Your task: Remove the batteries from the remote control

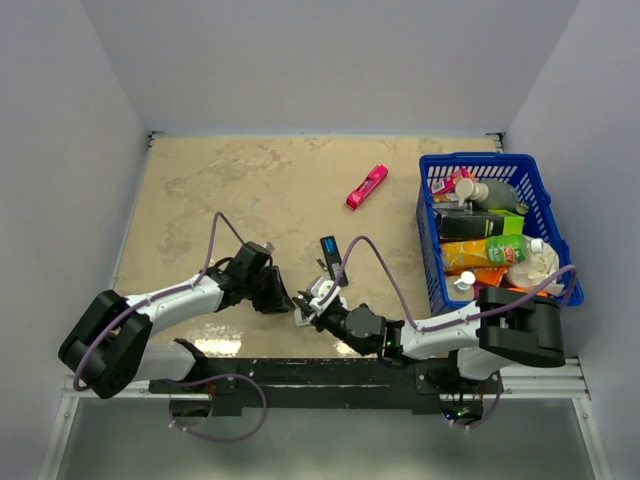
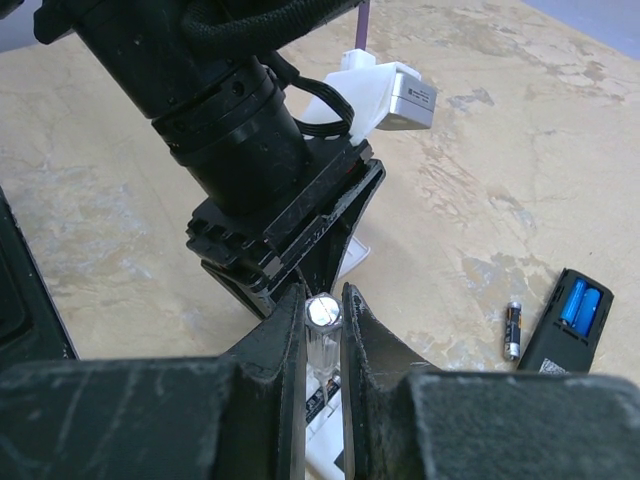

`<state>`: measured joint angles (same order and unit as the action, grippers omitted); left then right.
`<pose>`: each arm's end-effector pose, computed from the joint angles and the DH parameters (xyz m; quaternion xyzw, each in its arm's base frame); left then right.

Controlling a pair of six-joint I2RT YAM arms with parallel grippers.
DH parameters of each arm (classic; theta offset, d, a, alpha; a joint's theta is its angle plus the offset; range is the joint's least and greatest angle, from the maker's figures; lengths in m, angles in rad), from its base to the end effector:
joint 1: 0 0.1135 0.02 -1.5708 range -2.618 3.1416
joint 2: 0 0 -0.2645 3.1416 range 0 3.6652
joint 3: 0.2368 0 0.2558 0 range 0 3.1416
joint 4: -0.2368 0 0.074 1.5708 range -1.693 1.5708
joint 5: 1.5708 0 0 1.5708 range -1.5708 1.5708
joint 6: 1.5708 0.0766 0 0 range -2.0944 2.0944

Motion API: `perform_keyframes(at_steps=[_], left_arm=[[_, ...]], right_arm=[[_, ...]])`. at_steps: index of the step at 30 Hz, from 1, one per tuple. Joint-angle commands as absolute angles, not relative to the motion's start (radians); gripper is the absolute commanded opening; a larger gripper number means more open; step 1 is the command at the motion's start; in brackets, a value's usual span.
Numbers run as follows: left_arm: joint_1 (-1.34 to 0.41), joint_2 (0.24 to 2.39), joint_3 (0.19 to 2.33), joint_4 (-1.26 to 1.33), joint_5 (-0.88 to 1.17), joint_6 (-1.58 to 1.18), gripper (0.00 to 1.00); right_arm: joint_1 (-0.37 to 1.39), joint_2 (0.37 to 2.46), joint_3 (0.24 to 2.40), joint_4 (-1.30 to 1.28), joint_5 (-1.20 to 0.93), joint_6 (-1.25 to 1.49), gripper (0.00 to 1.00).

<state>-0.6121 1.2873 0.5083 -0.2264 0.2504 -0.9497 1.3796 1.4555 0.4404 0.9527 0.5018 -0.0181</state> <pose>0.1892 -0.1560 0.1103 -0.1257 0.9451 -0.2800 0.1122 0.0956 0.2999 0.1879 -0.3240 0.6499 0.2768 0.6293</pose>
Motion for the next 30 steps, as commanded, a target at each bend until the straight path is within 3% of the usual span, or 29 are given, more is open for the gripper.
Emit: perform_keyframes(at_steps=[1, 8, 15, 24, 30], left_arm=[[-0.617, 1.264, 0.511, -0.206, 0.270, -0.940, 0.29], [-0.634, 1.282, 0.491, -0.178, 0.278, -0.953, 0.28], [-0.647, 1.305, 0.479, -0.147, 0.272, -0.957, 0.27], [-0.652, 1.354, 0.465, -0.127, 0.267, -0.960, 0.20], [-0.657, 1.355, 0.466, -0.124, 0.256, -0.971, 0.08]], right_arm=[[1.374, 1.489, 0.405, 0.992, 0.520, -0.008, 0.00], [1.379, 1.494, 0.345, 1.045, 0.480, 0.066, 0.00], [1.361, 1.434, 0.284, 1.056, 0.569, 0.211, 0.00], [1.243, 1.355, 0.147, 1.164, 0.497, 0.382, 0.00], [1.148, 1.400, 0.107, 1.255, 0.410, 0.465, 0.00]])
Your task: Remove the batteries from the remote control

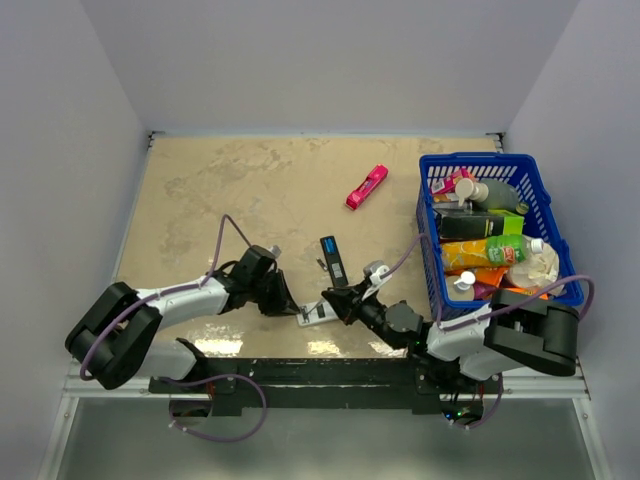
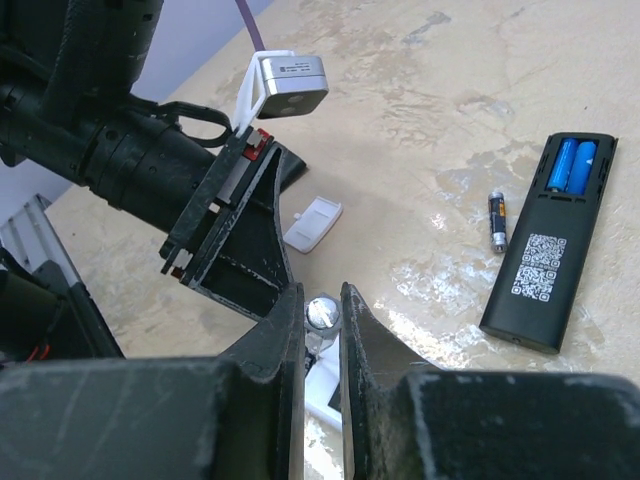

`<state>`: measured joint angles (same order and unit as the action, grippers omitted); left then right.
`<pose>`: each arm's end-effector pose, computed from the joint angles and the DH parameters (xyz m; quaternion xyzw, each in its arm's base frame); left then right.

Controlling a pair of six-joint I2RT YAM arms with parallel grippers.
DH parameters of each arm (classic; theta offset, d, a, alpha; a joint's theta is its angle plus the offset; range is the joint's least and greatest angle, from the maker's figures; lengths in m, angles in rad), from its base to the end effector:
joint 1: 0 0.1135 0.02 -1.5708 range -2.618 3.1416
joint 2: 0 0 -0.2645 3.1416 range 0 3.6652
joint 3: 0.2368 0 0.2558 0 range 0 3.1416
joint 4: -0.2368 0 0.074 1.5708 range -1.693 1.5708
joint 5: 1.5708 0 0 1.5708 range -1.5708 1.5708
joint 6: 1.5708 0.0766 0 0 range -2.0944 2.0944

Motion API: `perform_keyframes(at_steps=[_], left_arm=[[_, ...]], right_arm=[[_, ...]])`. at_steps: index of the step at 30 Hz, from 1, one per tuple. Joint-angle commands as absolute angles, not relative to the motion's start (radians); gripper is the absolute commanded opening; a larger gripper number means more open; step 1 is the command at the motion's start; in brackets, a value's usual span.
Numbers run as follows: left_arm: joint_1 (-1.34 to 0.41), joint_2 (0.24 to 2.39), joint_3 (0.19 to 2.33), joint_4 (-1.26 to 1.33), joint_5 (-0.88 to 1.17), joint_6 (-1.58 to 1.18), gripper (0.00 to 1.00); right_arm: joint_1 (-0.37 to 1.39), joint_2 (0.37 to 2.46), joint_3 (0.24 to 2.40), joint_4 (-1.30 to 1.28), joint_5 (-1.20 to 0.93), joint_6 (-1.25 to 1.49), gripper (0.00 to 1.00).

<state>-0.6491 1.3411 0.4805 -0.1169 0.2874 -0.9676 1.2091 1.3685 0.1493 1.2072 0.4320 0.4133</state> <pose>0.1859 -0.1683 0.0994 -0.1087 0.9411 -0.3038 0.1008 0.1193 0.2247 0.1581 -0.1304 0.6989 0.3928 0.5833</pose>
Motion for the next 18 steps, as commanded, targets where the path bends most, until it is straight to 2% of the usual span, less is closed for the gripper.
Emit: perform_keyframes(at_steps=[1, 5, 18], left_arm=[[-0.657, 1.356, 0.465, -0.124, 0.256, -0.973, 0.07], [-0.655, 1.365, 0.479, -0.126, 0.256, -0.969, 0.00], [-0.655, 1.387, 0.566, -0.187, 0.247, -0.922, 0.00]], right_arm=[[1.135, 1.405, 0.104, 1.278, 0.397, 0.488, 0.00], [1.085, 1.425, 0.103, 1.308, 0.353, 0.529, 0.00], [1.043, 1.439, 0.153, 1.307, 0.302, 0.537, 0.00]])
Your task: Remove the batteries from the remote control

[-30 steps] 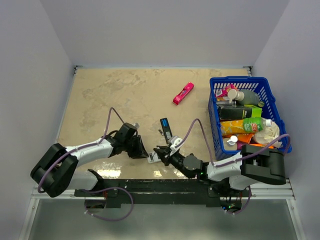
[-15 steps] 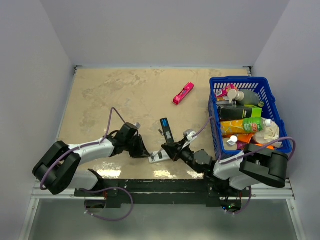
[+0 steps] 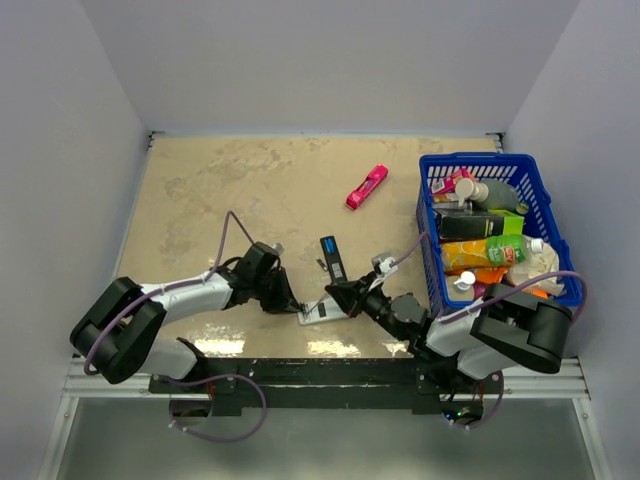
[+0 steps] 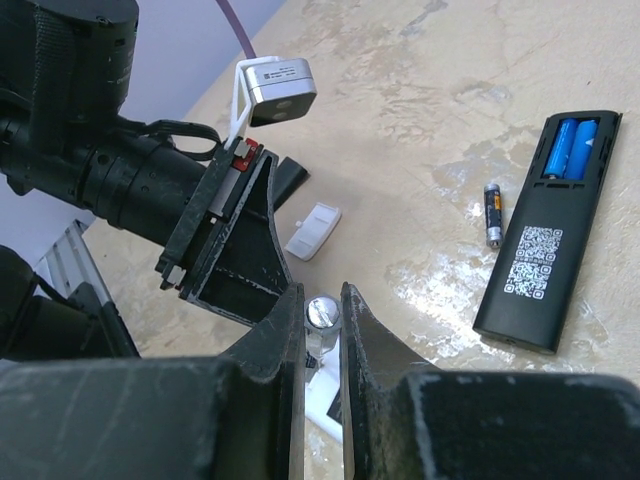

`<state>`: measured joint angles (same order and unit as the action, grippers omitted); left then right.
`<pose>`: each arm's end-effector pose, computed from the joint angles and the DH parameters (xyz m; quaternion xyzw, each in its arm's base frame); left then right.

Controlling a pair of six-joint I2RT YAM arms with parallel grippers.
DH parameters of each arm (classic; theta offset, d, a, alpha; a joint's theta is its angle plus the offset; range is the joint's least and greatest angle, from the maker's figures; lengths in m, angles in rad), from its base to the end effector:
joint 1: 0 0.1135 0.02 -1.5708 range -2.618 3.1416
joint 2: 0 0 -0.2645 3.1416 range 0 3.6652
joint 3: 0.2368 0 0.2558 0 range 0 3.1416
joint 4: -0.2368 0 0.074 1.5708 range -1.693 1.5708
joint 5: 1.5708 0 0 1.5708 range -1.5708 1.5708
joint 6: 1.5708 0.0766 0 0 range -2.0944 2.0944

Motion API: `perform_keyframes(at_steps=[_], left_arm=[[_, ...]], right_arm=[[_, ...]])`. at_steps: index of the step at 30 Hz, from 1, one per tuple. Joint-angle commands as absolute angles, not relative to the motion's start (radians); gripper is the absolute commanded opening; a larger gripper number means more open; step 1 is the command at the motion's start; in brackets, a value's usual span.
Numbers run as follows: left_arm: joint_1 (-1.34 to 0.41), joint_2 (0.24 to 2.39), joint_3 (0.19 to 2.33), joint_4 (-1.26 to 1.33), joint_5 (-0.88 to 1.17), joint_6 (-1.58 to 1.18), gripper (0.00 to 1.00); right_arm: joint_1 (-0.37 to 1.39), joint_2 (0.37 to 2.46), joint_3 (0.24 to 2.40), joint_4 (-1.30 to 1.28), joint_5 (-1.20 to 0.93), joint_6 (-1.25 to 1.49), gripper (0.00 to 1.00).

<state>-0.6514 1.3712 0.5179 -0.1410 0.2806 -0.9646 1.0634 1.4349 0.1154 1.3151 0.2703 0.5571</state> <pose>0.1913 -0.1725 0.1011 -0.1088 0.9439 -0.2961 0.0976 0.1403 0.2103 0.1490 -0.0838 0.7036 0.4407 0.5511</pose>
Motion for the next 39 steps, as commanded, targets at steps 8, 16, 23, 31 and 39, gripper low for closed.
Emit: perform_keyframes(at_steps=[8, 16, 23, 31, 39], left_arm=[[-0.655, 1.376, 0.594, -0.212, 0.262, -0.908, 0.09], [-0.655, 1.358, 0.614, -0.221, 0.262, -0.902, 0.14], [-0.655, 1.355, 0.621, -0.215, 0.273, -0.896, 0.17], [-0.655, 1.373, 0.661, -0.230, 0.275, -0.893, 0.22], [-0.655, 1.393, 0.687, -0.271, 0.239, -0.884, 0.32]], right_arm=[[1.035, 1.428, 0.233, 1.239, 0.284, 0.495, 0.00], [1.029, 1.436, 0.261, 1.233, 0.253, 0.494, 0.00], [1.029, 1.405, 0.265, 1.210, 0.236, 0.509, 0.00], [1.025, 1.351, 0.310, 1.120, 0.244, 0.494, 0.00], [1.008, 1.344, 0.350, 1.072, 0.265, 0.476, 0.00]])
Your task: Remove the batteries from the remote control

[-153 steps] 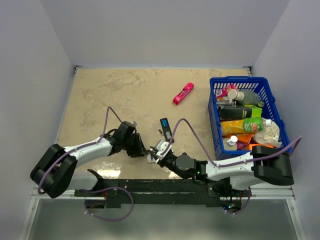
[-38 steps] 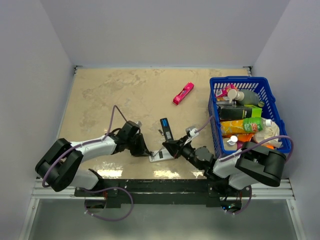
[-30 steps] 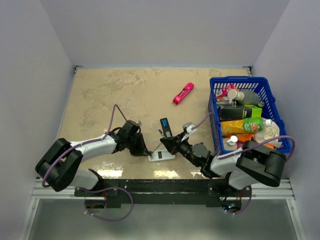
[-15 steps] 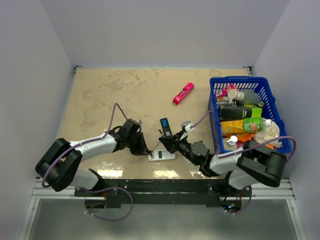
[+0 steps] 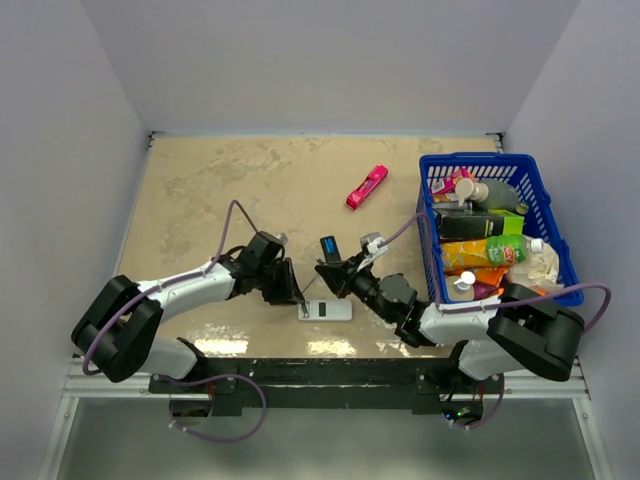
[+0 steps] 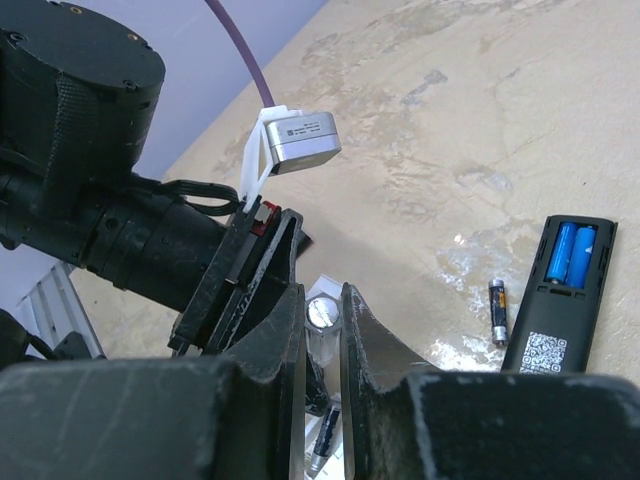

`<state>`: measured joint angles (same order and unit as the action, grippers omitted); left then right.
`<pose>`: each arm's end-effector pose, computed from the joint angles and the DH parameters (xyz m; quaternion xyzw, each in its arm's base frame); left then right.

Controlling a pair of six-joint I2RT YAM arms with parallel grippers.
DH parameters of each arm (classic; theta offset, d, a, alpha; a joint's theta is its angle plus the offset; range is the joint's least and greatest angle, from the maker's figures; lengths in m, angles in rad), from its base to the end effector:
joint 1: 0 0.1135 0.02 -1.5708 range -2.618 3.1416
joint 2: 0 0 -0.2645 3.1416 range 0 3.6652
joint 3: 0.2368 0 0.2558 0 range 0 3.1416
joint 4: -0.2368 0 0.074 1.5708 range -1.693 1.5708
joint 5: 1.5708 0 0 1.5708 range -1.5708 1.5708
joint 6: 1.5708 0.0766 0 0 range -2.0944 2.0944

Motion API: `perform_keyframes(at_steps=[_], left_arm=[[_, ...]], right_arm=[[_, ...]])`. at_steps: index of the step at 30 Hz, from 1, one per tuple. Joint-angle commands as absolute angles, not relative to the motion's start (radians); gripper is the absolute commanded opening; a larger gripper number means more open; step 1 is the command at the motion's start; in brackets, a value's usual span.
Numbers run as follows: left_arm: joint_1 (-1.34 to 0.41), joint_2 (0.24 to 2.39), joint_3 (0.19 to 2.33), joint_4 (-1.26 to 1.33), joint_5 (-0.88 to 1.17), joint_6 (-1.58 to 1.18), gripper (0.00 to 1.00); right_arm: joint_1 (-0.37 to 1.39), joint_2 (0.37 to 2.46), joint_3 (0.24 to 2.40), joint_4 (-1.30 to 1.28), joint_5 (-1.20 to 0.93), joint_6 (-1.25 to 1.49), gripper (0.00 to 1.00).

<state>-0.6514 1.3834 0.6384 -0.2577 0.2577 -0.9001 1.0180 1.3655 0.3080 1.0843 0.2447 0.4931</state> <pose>0.2059 -0.1816 0.1241 -0.0823 0.9491 -0.2827 0.1120 0.1674 0.2360 0.1893 -0.0952 0.6913 0.4257 0.5760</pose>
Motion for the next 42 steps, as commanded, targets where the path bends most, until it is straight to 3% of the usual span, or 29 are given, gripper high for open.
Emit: perform_keyframes(at_steps=[1, 9, 28, 42], left_arm=[[-0.655, 1.390, 0.692, -0.288, 0.233, -0.877, 0.33], [-0.635, 1.322, 0.733, -0.380, 0.169, -0.827, 0.34], [-0.620, 1.374, 0.629, -0.318, 0.241, -0.776, 0.23], [-0.621, 1.434, 0.563, -0.196, 0.333, -0.818, 0.22]], right_arm=[[1.006, 1.330, 0.351, 1.057, 0.265, 0.471, 0.00], [1.006, 1.215, 0.423, 0.781, 0.206, 0.388, 0.00], [1.006, 1.270, 0.425, 0.735, 0.118, 0.357, 0.00], [1.008, 1.318, 0.419, 0.799, 0.072, 0.407, 0.00]])
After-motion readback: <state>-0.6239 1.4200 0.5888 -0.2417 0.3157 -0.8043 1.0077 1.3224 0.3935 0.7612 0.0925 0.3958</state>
